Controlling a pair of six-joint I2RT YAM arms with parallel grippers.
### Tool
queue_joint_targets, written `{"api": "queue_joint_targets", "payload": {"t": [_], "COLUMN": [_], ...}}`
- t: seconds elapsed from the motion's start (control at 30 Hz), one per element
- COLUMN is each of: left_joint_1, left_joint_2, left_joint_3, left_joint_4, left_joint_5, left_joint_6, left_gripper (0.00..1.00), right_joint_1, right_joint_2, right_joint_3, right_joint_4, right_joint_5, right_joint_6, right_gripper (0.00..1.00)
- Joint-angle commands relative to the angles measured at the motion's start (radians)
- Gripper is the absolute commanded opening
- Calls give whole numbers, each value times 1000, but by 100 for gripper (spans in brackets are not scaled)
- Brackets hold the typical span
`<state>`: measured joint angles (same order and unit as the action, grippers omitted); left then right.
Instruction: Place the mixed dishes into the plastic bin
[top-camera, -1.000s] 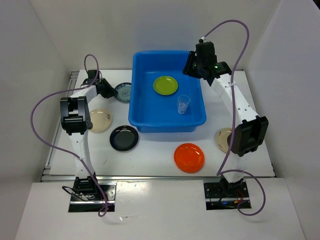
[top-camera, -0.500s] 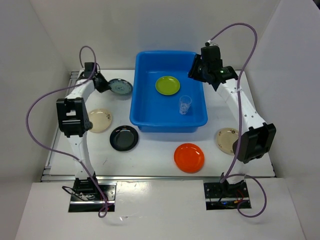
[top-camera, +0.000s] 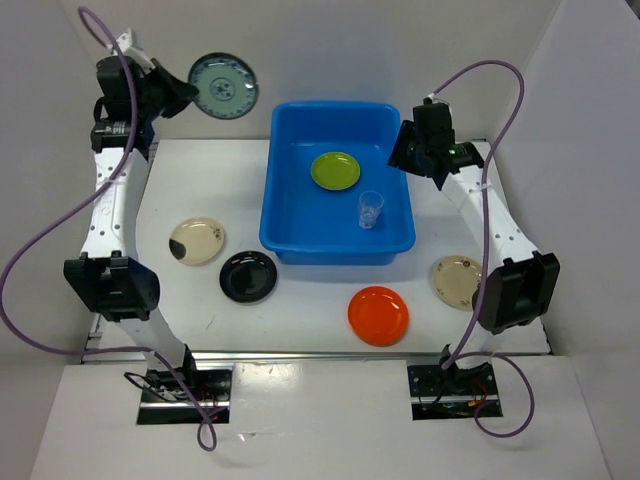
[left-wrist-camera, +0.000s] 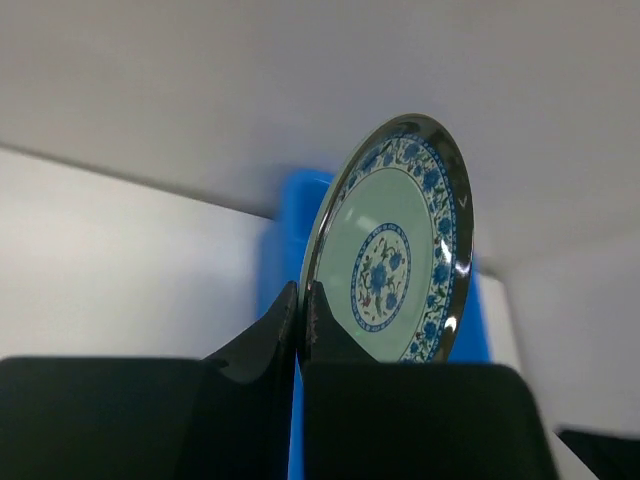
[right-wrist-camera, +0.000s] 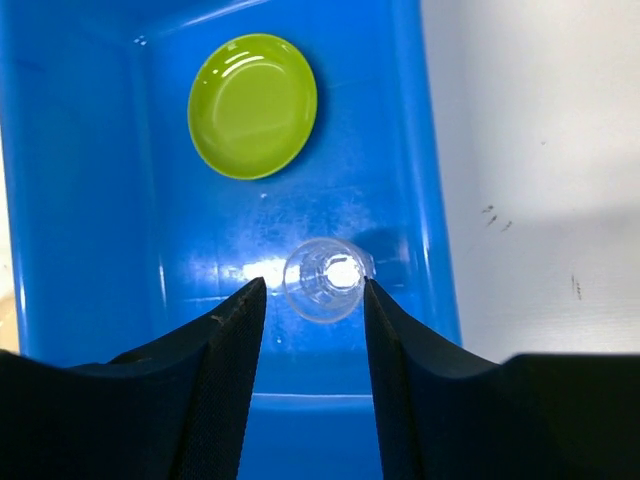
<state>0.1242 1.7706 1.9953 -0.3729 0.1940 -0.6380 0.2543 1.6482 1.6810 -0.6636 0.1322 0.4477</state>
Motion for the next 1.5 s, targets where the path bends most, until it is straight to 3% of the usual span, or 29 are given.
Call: {"api": "queue_joint_targets", "payload": {"t": [0.0, 0.17, 0.37, 0.77, 1.47], "left_joint_1": [-78, -237, -368, -440, -528], "left_joint_2": [10, 46, 229, 696, 831], "left_joint_3": [5, 5, 163, 578, 579], "left_joint_4": [51, 71, 25, -80, -129], "left_joint_5": [237, 255, 223, 160, -284], "left_joint_6": [-35, -57, -57, -126, -86], "left_gripper": [0, 0, 0, 0, 0], "right_joint_1": [-15, -50, -87, -115, -124], "right_joint_2": [-91, -145, -218, -313, -407], "right_joint_3": [-18, -76, -148, -210, -297], "right_joint_4": [58, 76, 111, 62, 16], "right_joint_5": [29, 18, 18, 56, 56], "right_joint_6": [-4, -14, -14, -14, 32], "right_gripper": [50, 51, 56, 56, 56]}}
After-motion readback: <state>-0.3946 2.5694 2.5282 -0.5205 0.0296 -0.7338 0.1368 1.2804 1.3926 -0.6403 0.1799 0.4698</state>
